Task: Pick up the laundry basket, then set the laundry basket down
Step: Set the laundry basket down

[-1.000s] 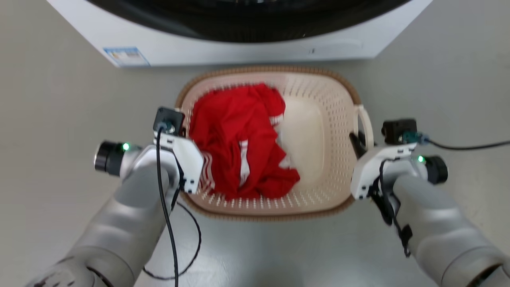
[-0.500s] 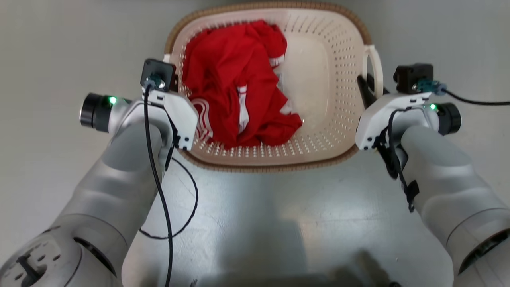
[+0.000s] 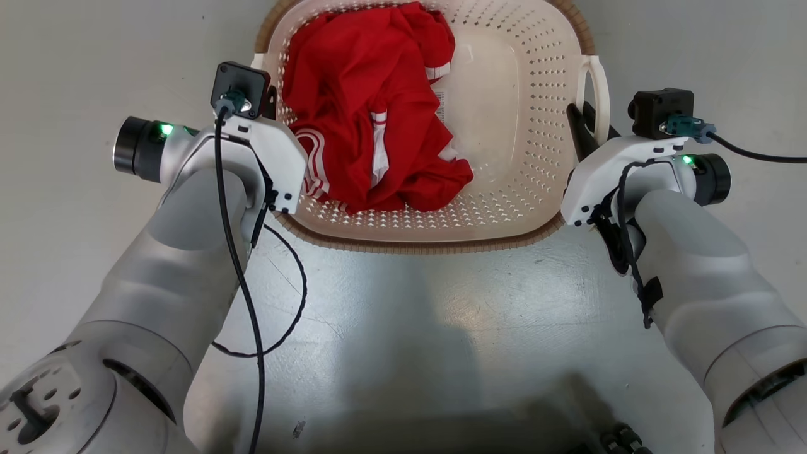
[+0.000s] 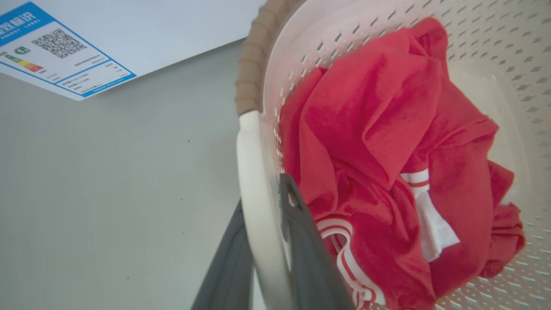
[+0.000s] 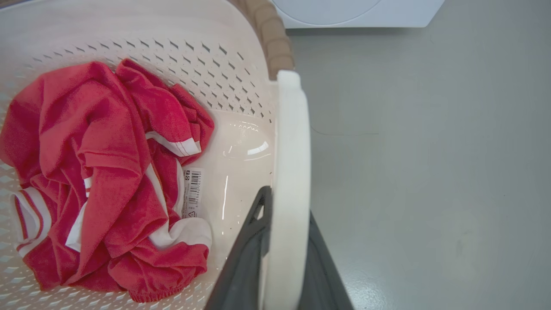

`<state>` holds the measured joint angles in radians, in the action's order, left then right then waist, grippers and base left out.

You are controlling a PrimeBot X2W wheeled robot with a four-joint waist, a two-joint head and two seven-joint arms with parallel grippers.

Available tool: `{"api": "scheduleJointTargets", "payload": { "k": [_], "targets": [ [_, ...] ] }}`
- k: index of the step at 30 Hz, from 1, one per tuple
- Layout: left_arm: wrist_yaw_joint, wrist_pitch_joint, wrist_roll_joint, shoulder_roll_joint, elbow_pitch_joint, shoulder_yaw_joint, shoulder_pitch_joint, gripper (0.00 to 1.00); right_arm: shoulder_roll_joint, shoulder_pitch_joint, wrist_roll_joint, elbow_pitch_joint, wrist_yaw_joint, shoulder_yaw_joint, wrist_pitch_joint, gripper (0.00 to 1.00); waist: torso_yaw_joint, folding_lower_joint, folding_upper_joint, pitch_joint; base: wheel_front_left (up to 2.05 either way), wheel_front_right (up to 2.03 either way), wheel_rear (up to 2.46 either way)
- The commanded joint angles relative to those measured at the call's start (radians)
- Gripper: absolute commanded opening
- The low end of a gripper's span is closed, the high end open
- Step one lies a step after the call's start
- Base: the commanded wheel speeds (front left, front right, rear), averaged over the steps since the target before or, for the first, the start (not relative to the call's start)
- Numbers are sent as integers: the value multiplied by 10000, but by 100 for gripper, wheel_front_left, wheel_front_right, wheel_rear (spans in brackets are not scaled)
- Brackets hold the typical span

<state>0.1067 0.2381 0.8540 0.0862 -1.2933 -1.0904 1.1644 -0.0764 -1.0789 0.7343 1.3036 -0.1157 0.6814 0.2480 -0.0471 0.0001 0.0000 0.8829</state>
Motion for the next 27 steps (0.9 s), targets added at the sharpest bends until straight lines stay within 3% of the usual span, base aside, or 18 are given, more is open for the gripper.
{"api": "scheduleJointTargets", "payload": {
  "k": [1,27],
  "targets": [
    [103,122,-148,147,52,36,278,0,262,298,-231,-153,-150,79,136,0,-20,0,0,89,0,0,0],
    [168,187,-50,147,28,-1,525,0,262,255,-794,-222,-150,-600,137,0,11,0,0,510,0,0,0]
  ]
}}
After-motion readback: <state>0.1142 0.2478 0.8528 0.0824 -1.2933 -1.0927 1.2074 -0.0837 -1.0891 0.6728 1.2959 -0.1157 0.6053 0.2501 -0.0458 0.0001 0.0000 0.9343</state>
